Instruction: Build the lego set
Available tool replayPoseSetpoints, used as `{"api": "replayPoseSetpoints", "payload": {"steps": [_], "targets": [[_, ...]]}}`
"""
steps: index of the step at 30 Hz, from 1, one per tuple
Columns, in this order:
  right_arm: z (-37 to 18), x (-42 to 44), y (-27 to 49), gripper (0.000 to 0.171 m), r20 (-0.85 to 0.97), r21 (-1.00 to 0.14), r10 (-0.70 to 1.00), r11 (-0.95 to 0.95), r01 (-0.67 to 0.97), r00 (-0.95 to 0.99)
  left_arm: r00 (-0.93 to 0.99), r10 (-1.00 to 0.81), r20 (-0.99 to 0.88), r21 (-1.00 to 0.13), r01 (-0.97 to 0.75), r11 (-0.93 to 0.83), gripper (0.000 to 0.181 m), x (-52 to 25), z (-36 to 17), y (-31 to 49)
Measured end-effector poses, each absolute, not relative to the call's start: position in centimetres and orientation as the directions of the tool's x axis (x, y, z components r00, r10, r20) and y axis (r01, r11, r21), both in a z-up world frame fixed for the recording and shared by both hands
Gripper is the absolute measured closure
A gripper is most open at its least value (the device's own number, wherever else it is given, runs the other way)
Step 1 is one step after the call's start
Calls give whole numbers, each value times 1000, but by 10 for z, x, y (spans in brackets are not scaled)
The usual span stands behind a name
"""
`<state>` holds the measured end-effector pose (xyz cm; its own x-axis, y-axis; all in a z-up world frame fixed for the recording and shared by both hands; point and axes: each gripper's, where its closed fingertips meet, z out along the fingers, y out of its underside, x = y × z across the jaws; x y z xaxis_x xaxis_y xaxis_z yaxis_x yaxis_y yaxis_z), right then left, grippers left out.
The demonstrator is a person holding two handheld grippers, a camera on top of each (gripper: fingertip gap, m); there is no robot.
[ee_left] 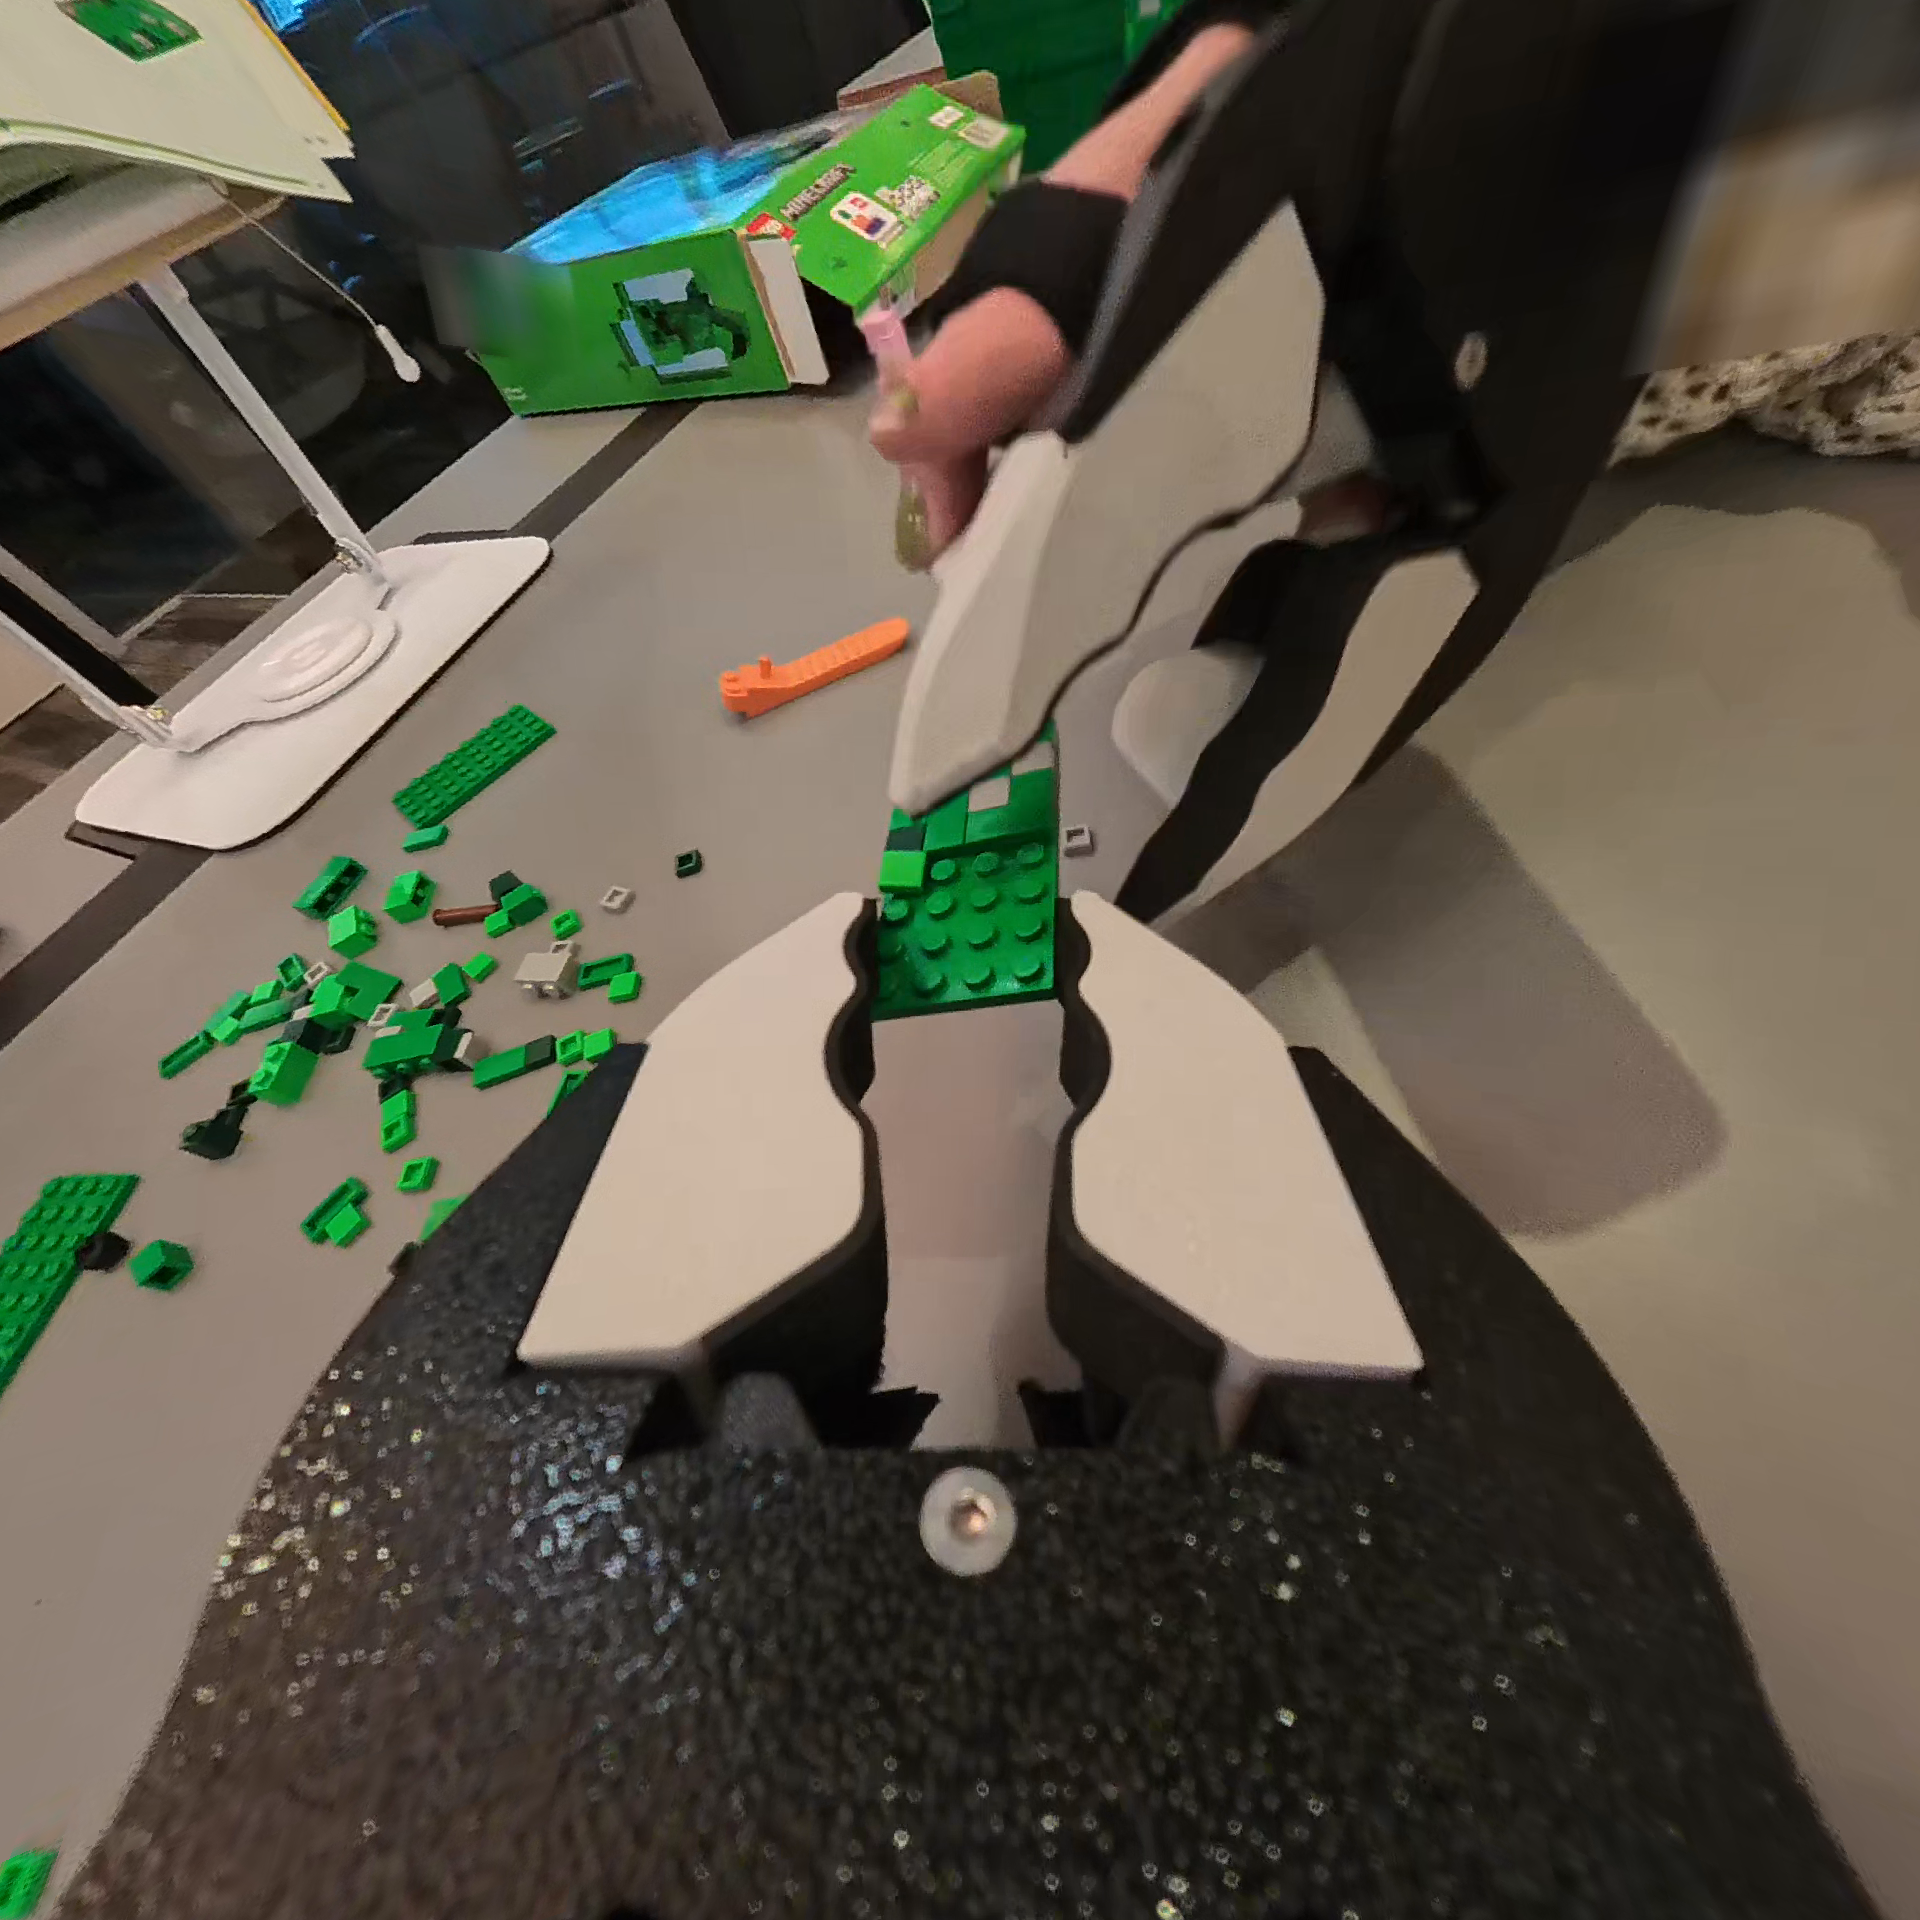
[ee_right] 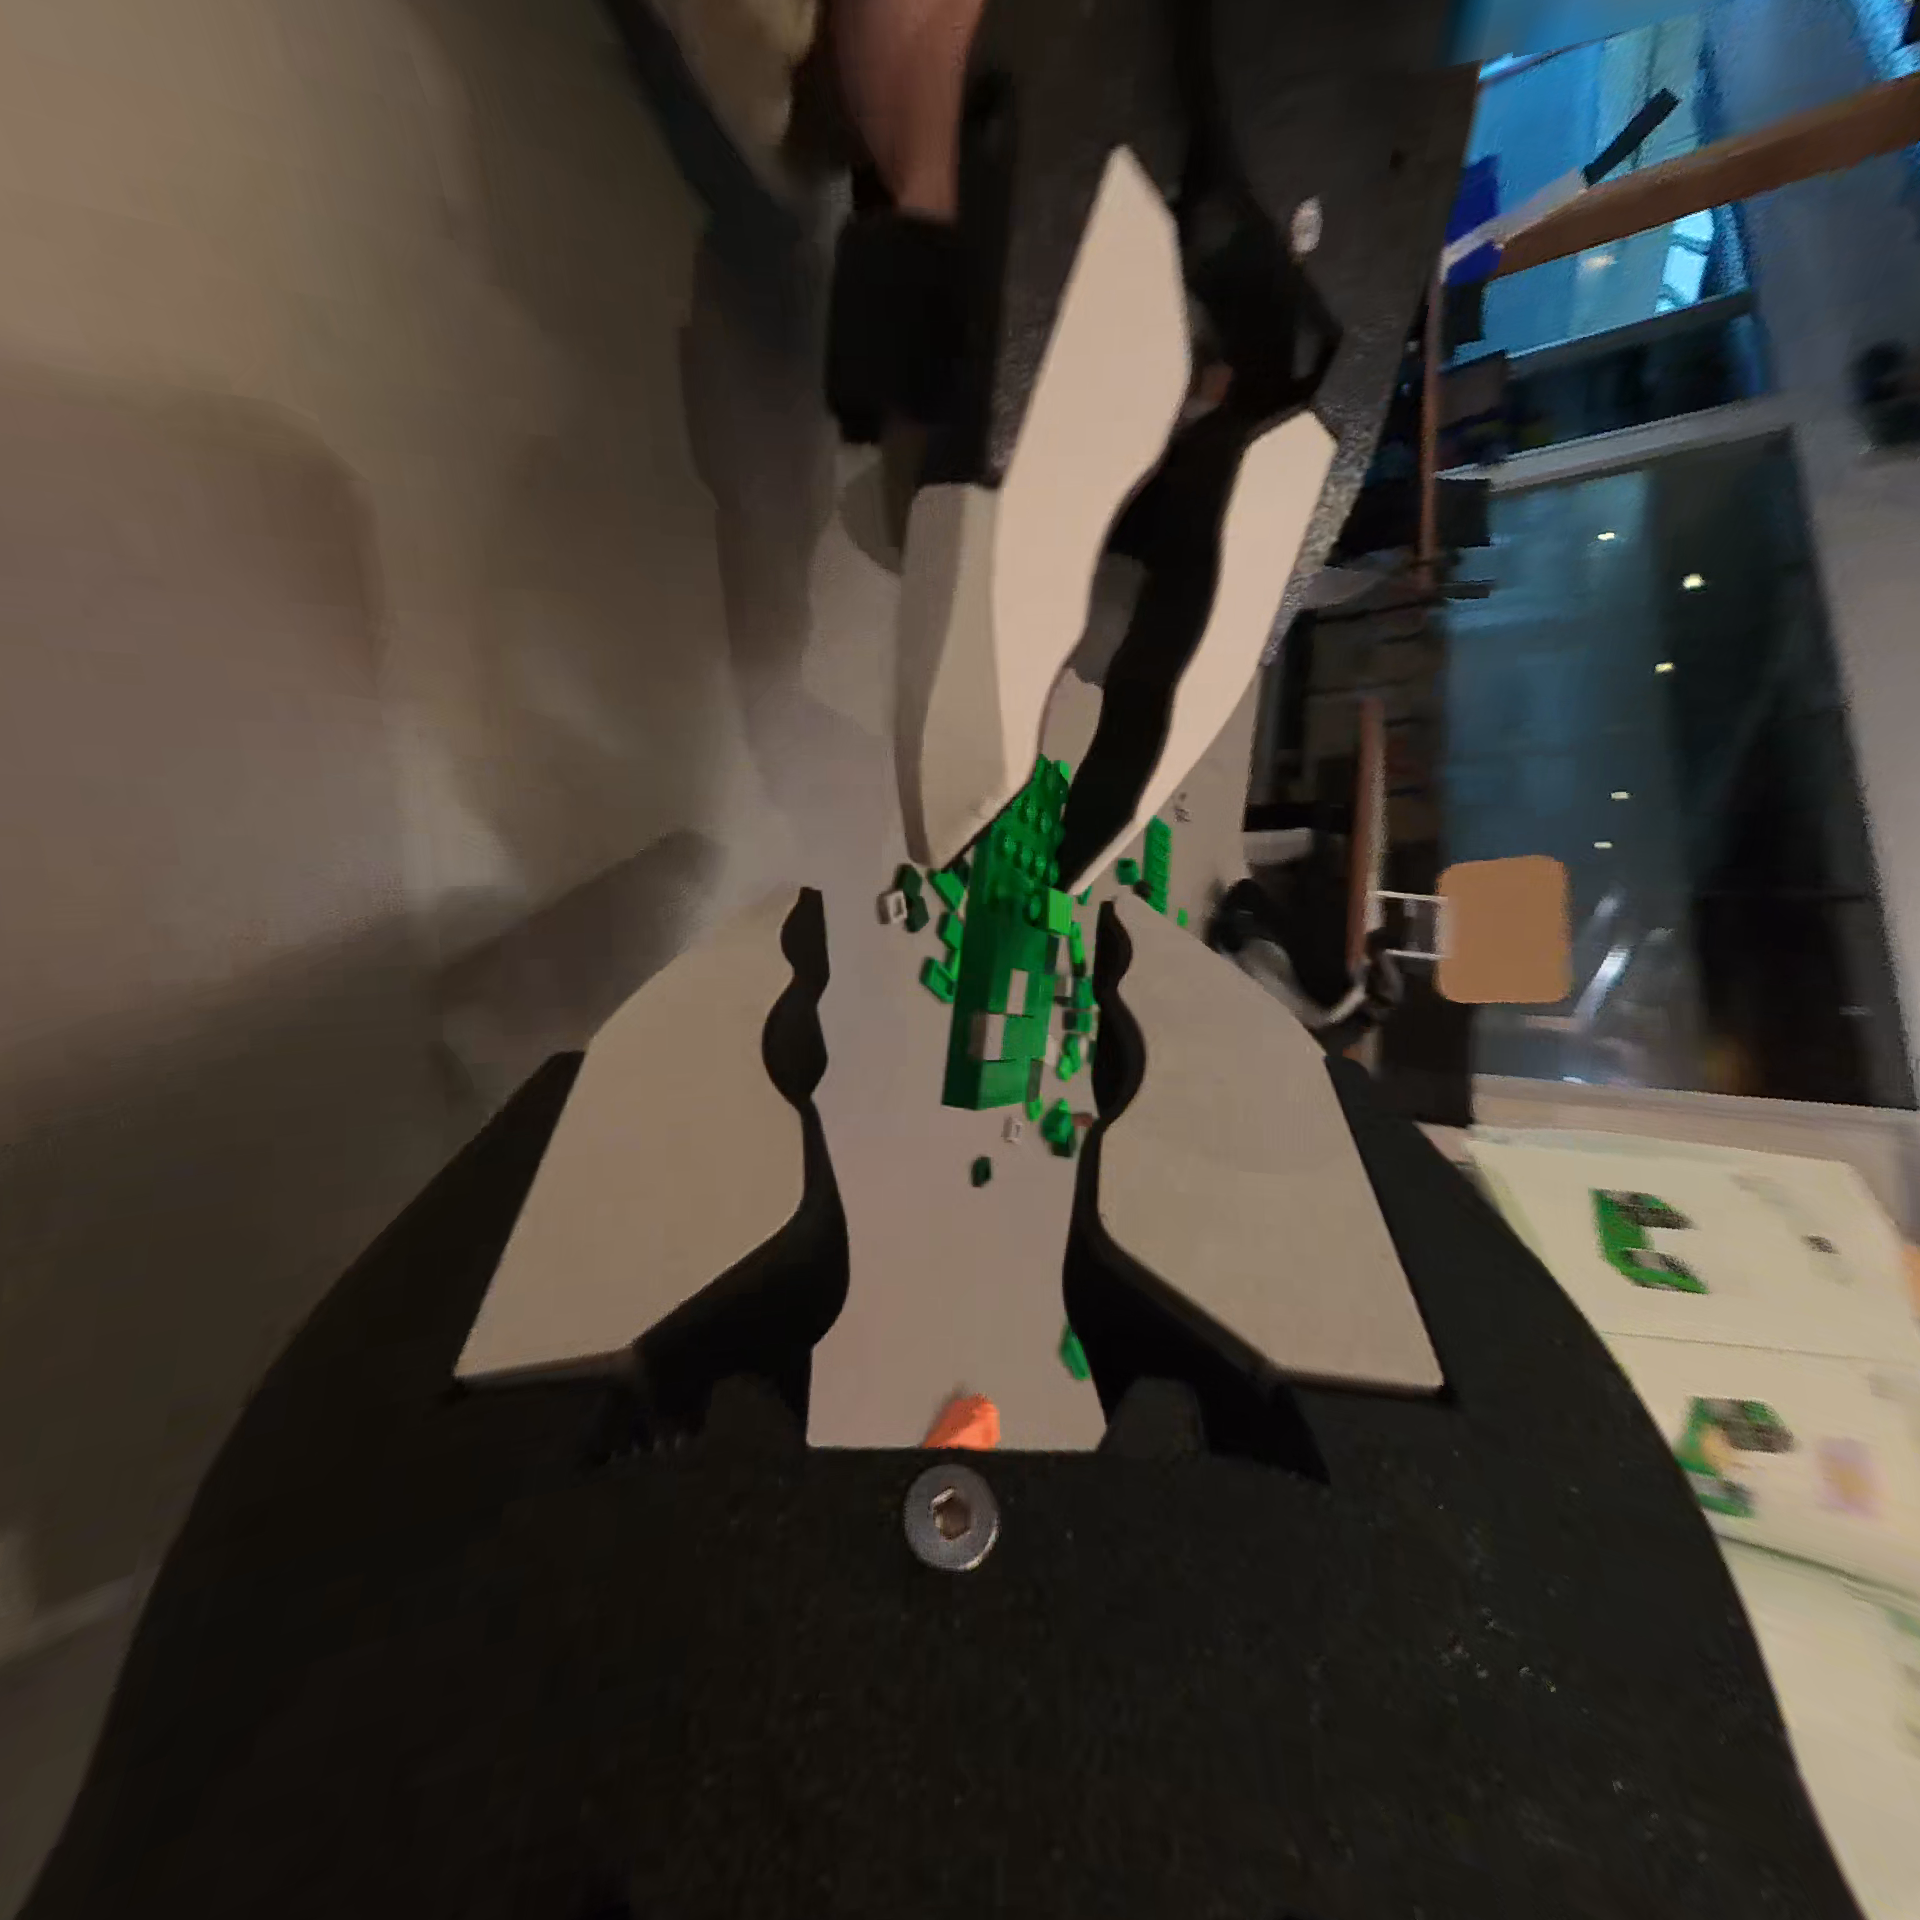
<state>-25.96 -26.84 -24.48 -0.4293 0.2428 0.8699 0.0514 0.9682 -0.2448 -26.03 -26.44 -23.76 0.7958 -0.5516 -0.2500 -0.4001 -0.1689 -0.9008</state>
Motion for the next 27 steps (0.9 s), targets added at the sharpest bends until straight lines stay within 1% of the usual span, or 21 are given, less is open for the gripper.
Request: {"api": "replayPoseSetpoints", "payload": {"steps": [2,3,7,10,11,14,15,16,17,19,20,22,25,27], "targets": [[-248,-265,-265,127,897,-186,195,981,61,-397,795,-555,-245,-902,-397,-171,150,-260,-238,-265],[-247,-268,-264,132,907,-180,193,981,69,-375,793,-558,-244,-901,-399,-173,150,-259,-239,-265],[-247,-272,-261,140,908,-174,193,981,85,-371,789,-562,-246,-896,-406,-177,150,-258,-240,-265],[-249,-273,-259,148,915,-144,167,985,90,-368,784,-569,-247,-897,-407,-172,150,-257,-240,-265],[-248,-273,-259,152,917,-149,172,985,90,-360,781,-571,-253,-893,-415,-171,150,-256,-240,-265],[-249,-272,-259,155,905,-183,205,979,93,-373,772,-577,-265,-884,-434,-174,150,-254,-243,-265],[-247,-272,-259,160,906,-185,206,978,92,-369,771,-582,-259,-884,-432,-179,151,-253,-244,-265],[-247,-271,-258,164,909,-172,194,981,90,-369,769,-582,-264,-886,-431,-168,155,-253,-243,-265],[-247,-272,-256,164,911,-180,203,979,96,-360,771,-569,-285,-893,-430,-136,164,-253,-239,-265],[-246,-272,-256,164,897,-232,250,968,95,-363,775,-553,-305,-892,-436,-119,163,-254,-237,-264],[-246,-272,-254,164,896,-242,260,966,96,-361,780,-535,-326,-886,-449,-116,156,-256,-237,-263],[-246,-272,-252,164,892,-258,274,962,94,-360,772,-484,-411,-853,-514,-95,140,-262,-237,-260],[-246,-270,-251,164,885,-291,298,954,75,-359,674,-403,-619,-740,-673,11,150,-262,-232,-260],[-245,-270,-249,164,891,-282,290,957,74,-349,597,-352,-721,-646,-762,32,159,-263,-233,-258]]}}
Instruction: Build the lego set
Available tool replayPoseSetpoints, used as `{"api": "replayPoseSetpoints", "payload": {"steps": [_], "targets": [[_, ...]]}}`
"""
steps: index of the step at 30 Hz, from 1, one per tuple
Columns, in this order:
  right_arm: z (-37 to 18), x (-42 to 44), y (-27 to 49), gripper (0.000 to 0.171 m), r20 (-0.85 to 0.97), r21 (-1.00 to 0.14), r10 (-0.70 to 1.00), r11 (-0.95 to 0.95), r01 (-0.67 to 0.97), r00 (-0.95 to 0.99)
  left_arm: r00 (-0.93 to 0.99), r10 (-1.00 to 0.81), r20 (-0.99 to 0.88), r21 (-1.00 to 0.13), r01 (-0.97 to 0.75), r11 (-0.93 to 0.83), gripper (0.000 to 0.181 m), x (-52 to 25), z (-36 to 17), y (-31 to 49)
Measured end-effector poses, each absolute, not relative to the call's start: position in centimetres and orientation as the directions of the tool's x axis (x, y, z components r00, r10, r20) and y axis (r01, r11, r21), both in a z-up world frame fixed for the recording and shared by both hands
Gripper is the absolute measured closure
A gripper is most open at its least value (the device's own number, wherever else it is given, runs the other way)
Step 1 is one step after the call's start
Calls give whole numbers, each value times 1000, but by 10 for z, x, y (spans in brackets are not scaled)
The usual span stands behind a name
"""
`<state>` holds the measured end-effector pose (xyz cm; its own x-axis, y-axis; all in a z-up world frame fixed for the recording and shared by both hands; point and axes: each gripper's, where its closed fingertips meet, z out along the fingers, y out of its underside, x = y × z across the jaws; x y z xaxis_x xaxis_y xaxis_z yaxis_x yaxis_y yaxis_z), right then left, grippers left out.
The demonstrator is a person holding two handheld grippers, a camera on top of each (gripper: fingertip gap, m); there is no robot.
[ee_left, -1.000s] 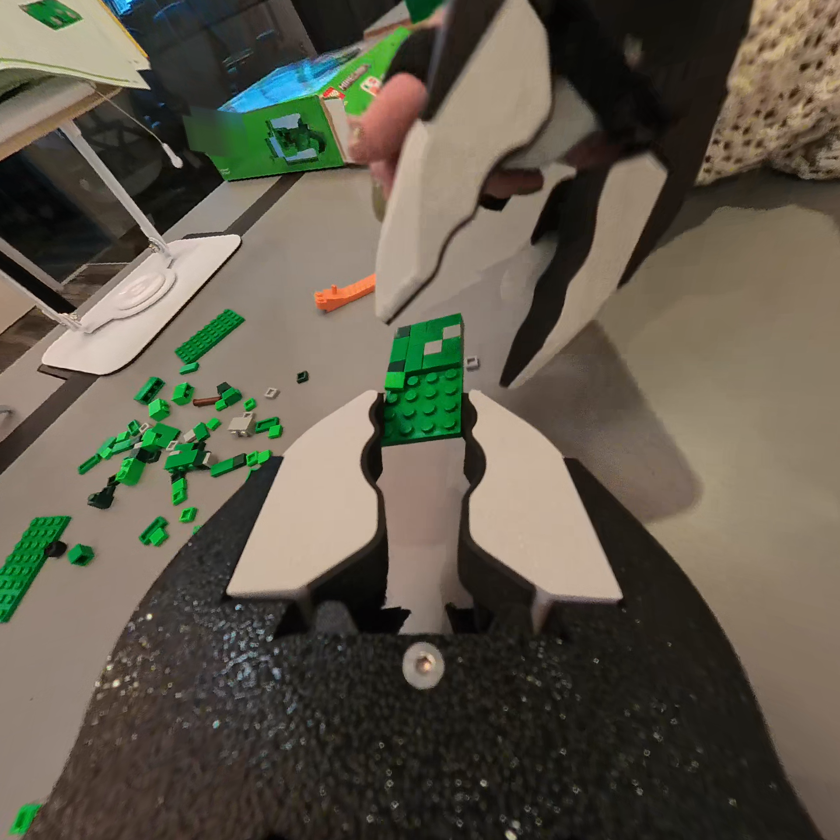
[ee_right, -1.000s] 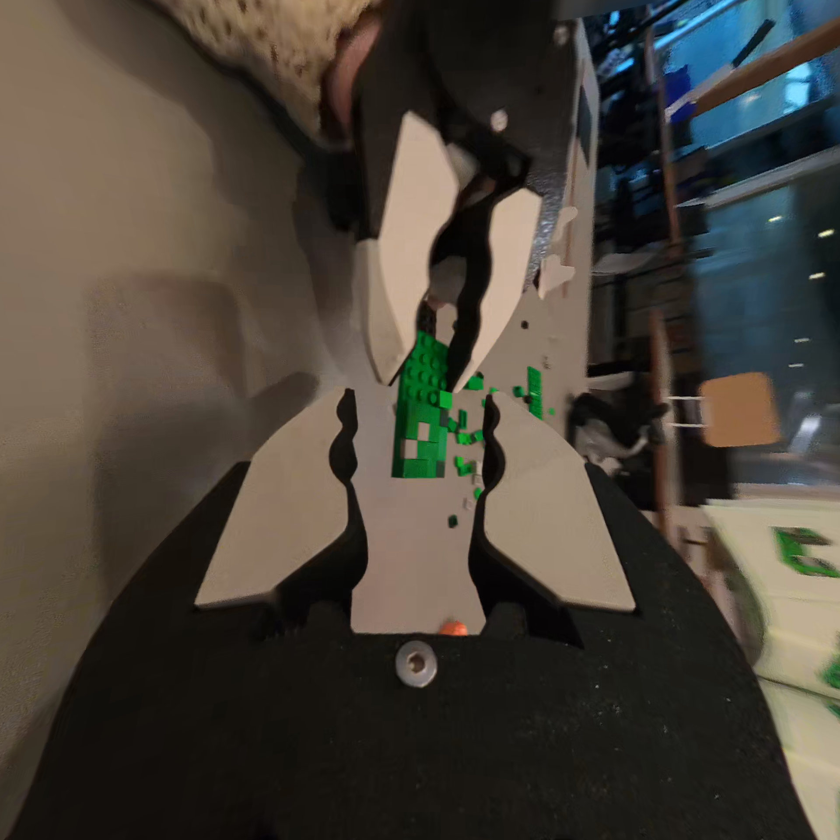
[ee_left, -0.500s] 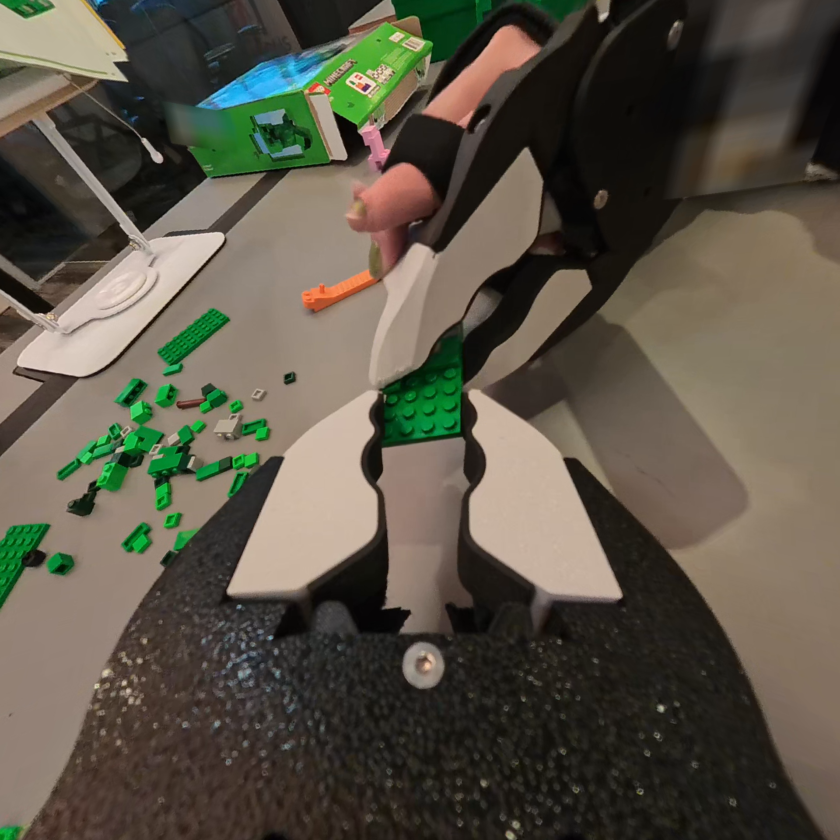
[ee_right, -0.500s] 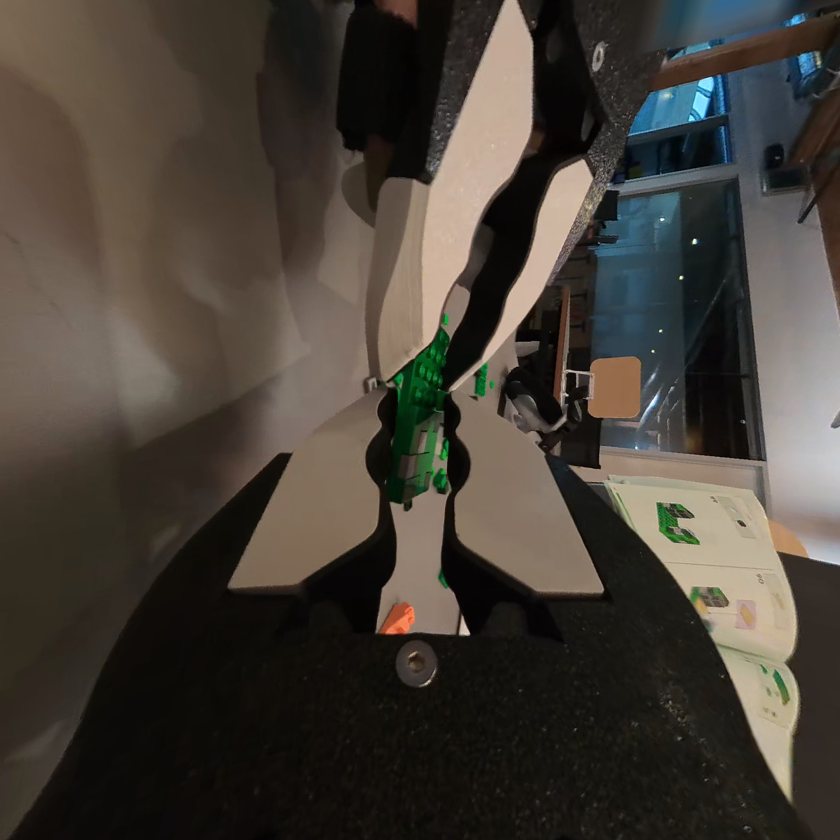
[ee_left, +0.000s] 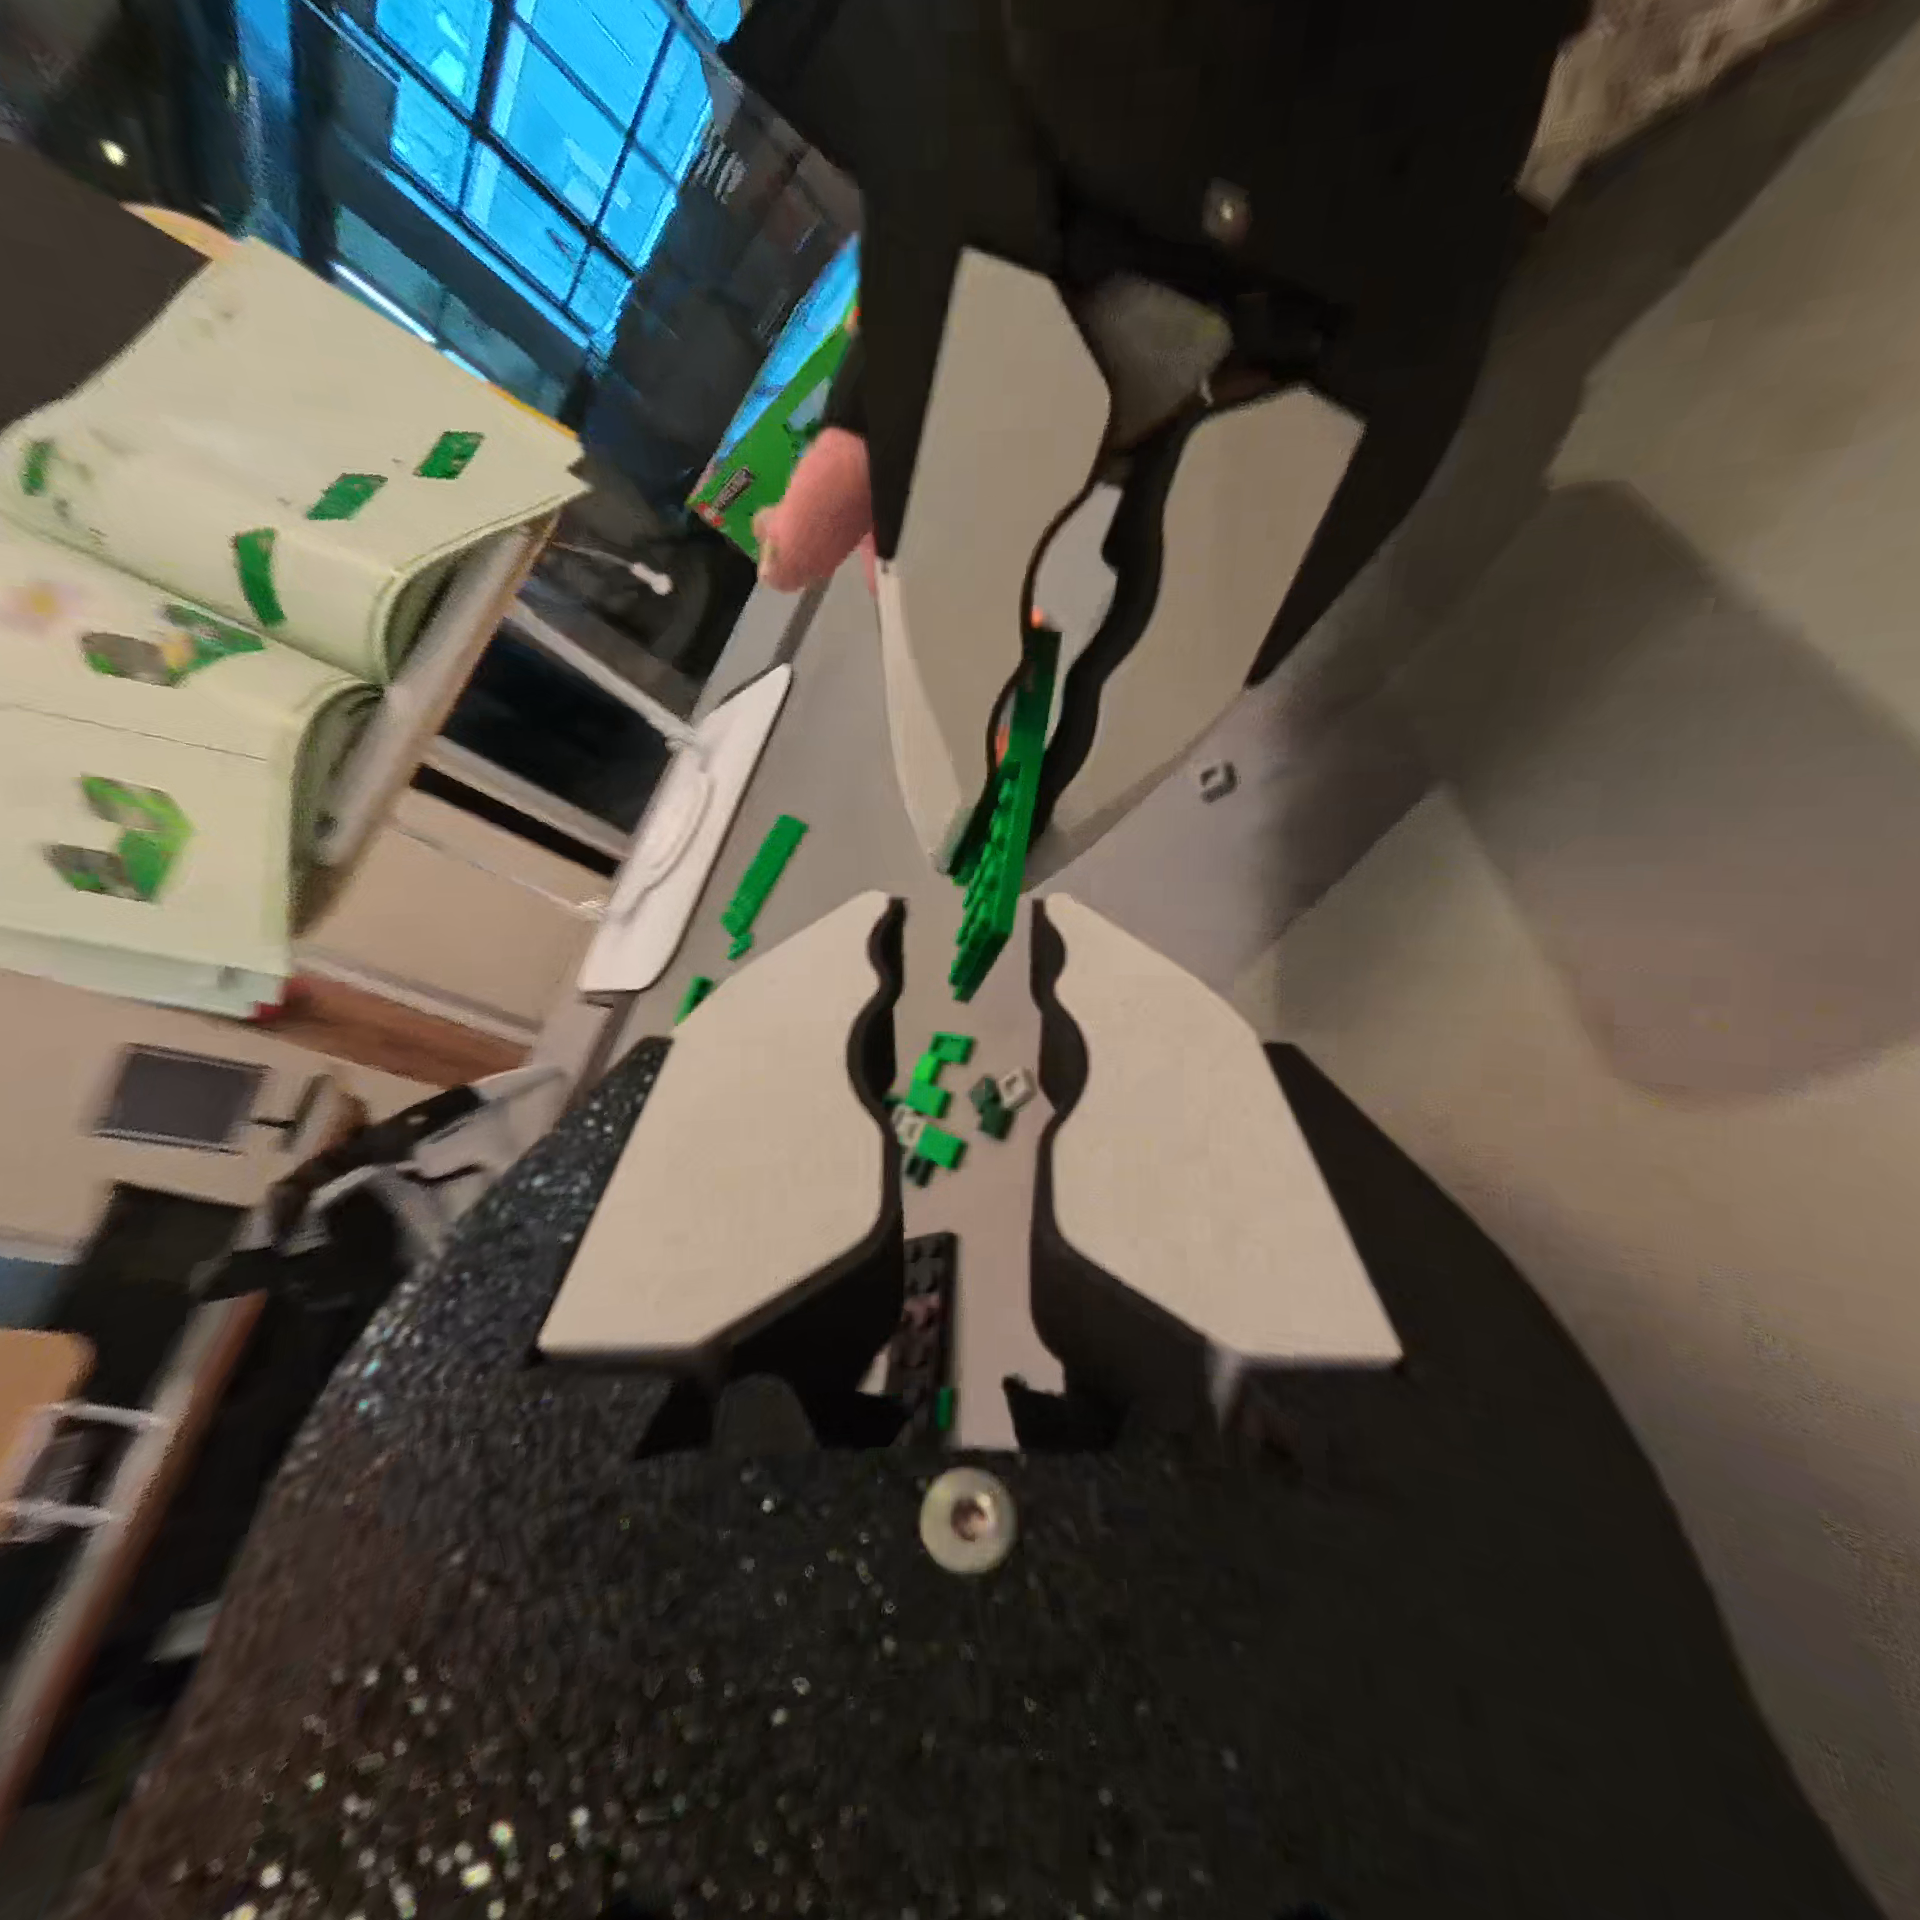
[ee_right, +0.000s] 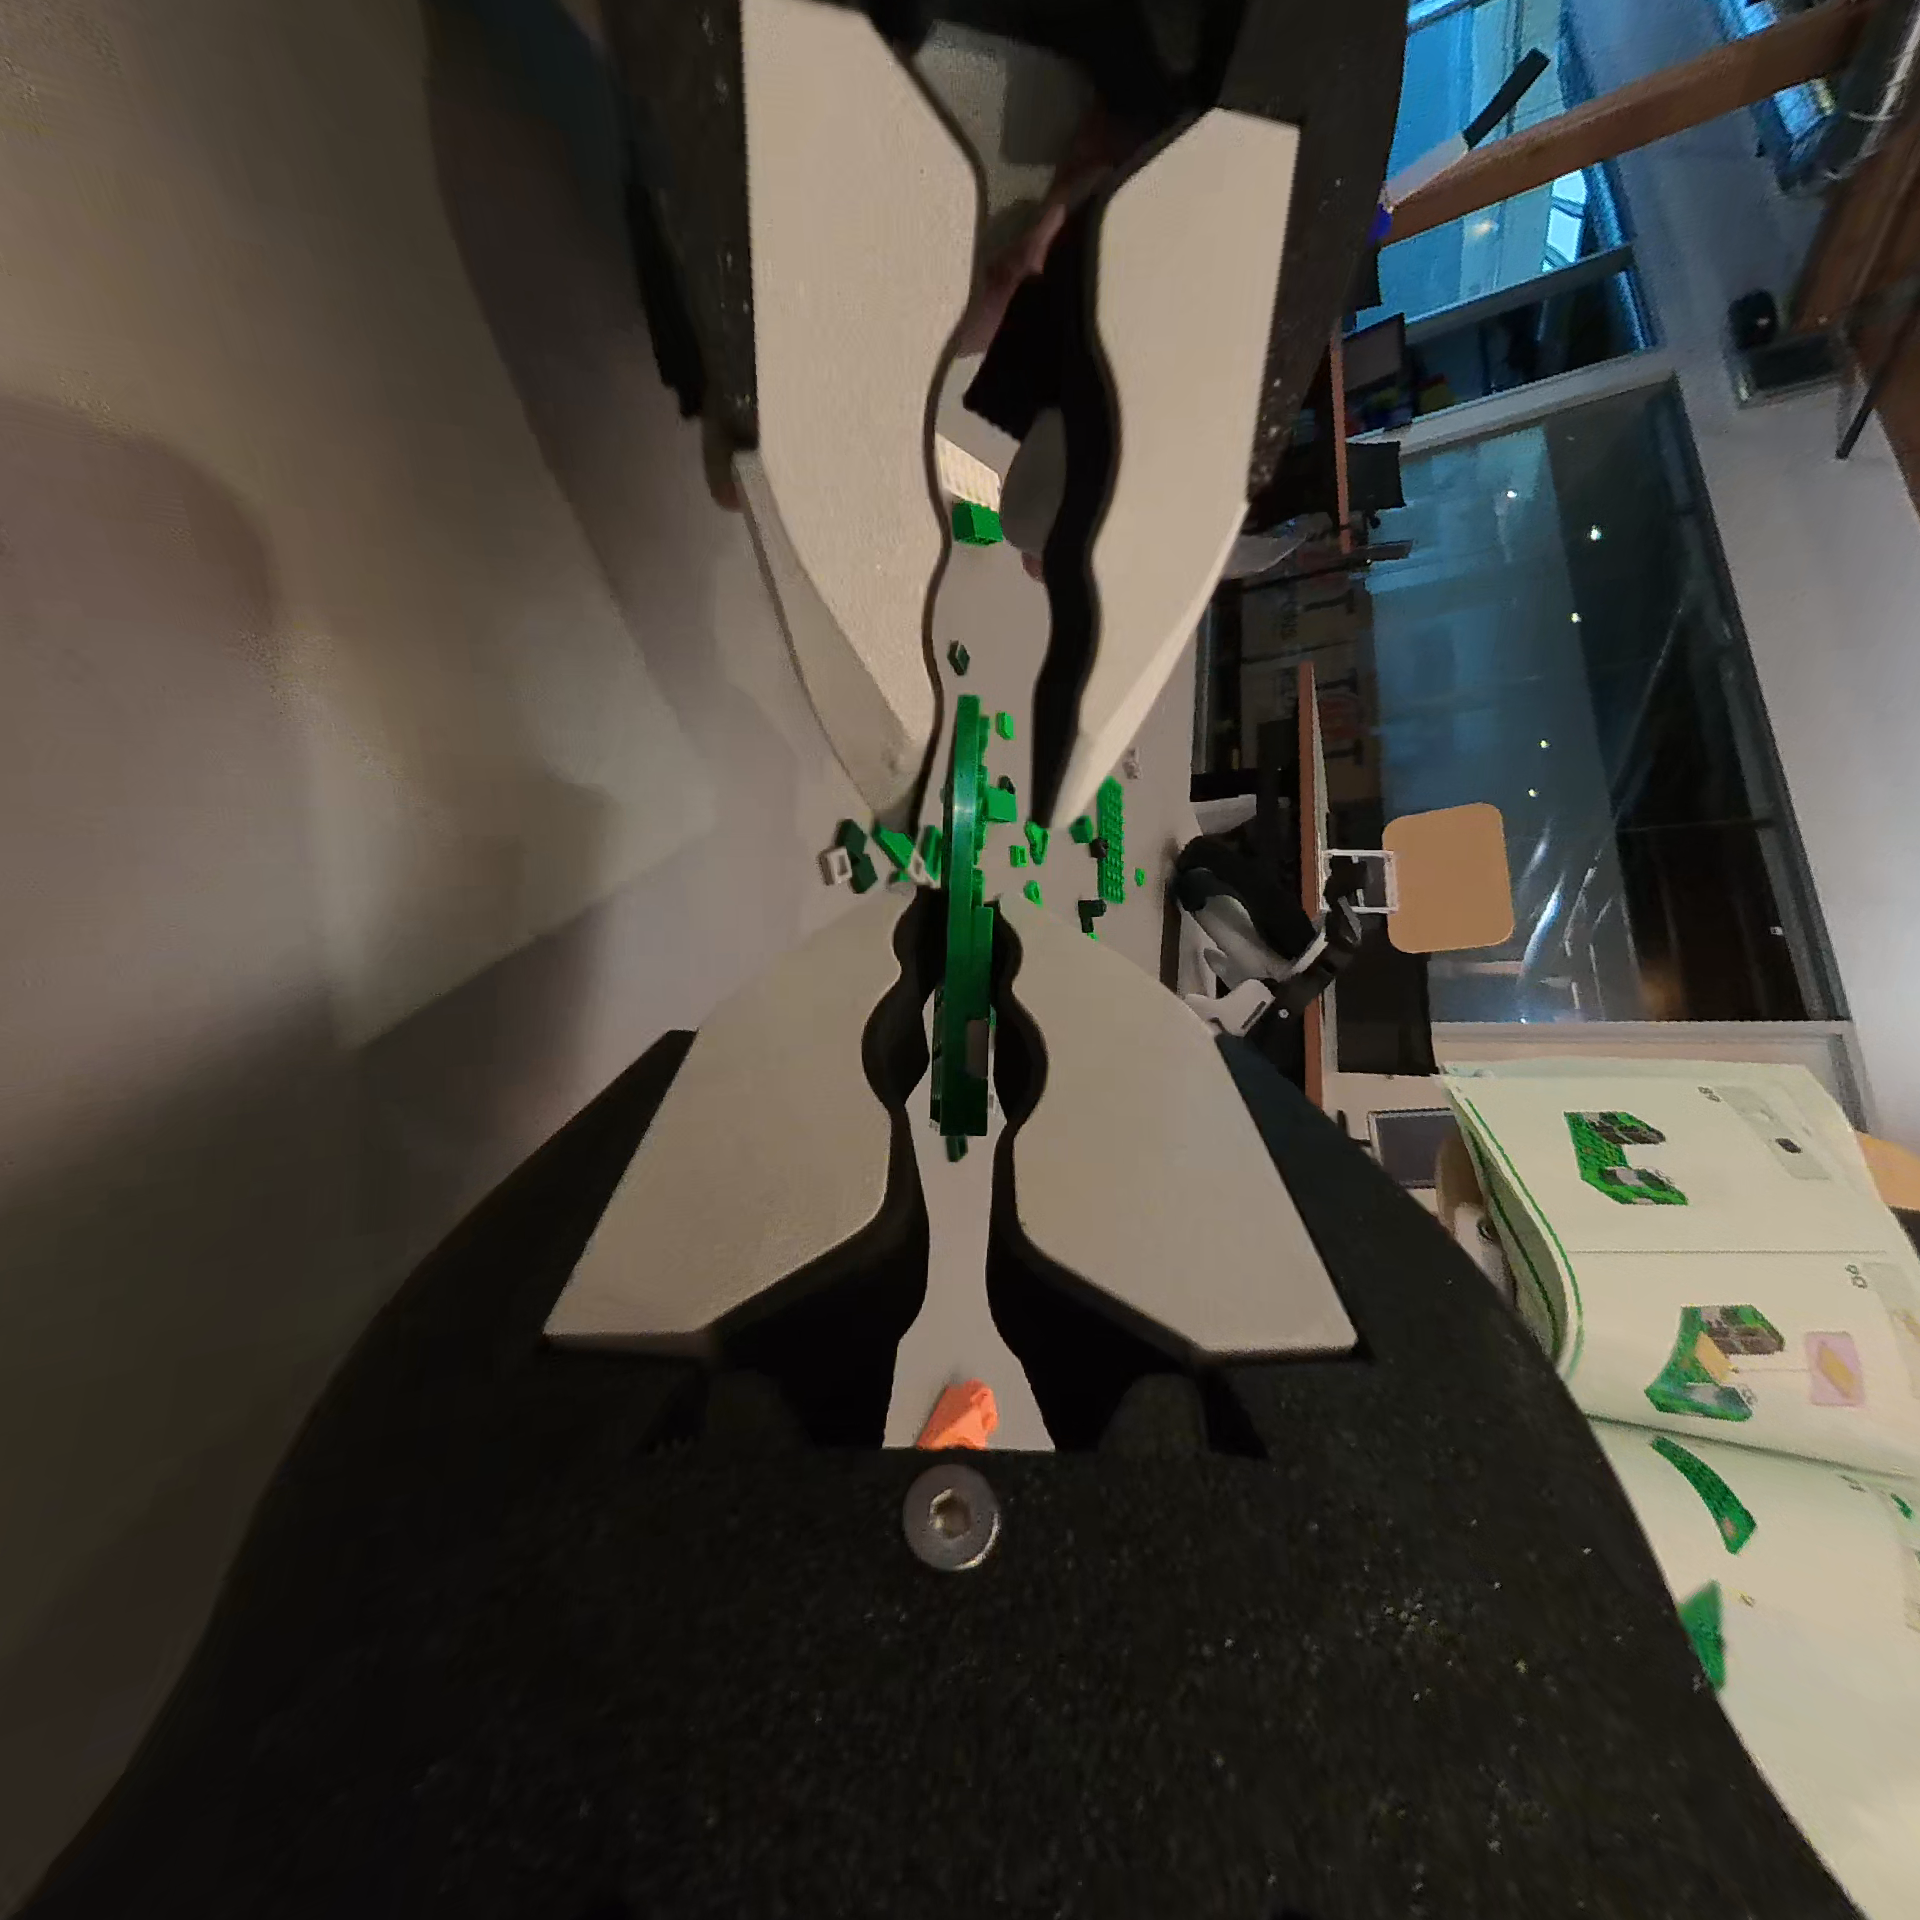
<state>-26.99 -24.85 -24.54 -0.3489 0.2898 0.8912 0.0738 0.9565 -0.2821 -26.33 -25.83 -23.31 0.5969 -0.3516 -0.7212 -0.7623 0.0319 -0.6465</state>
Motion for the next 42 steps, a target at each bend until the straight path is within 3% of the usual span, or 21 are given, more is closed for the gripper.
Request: {"api": "replayPoseSetpoints", "payload": {"steps": [2,8,10,18,20,22,25,30,33,38,42], "targets": [[-245,-269,-249,164,893,-281,287,957,68,-347,528,-326,-784,-564,-825,22,175,-266,-238,-256],[-243,-266,-247,164,858,-341,340,938,68,-385,344,-260,-902,-370,-927,57,177,-261,-235,-256],[-245,-264,-247,164,825,-383,378,921,76,-421,328,-262,-908,-354,-933,58,177,-259,-236,-256],[-252,-258,-246,164,766,-419,398,905,79,-505,387,-323,-864,-425,-904,54,177,-253,-243,-256],[-249,-261,-244,164,790,-410,388,910,61,-476,512,-331,-792,-550,-835,26,176,-254,-240,-253],[-240,-263,-245,164,819,-428,393,904,11,-418,658,-374,-653,-712,-702,8,149,-252,-235,-252],[-230,-262,-248,165,895,-340,303,938,-62,-326,791,-455,-408,-875,-481,-52,131,-248,-230,-253],[-218,-262,-250,165,990,-69,54,991,-111,-127,841,-510,-179,-949,-285,-137,137,-248,-228,-254],[-214,-262,-249,165,997,46,-52,994,-102,-53,830,-523,-192,-948,-295,-120,145,-245,-229,-255],[-216,-262,-247,165,989,140,-143,986,-88,-25,824,-539,-175,-960,-264,-91,119,-240,-222,-257],[-214,-260,-251,165,981,193,-192,977,-93,11,816,-540,-206,-954,-291,-75,138,-240,-222,-258]]}}
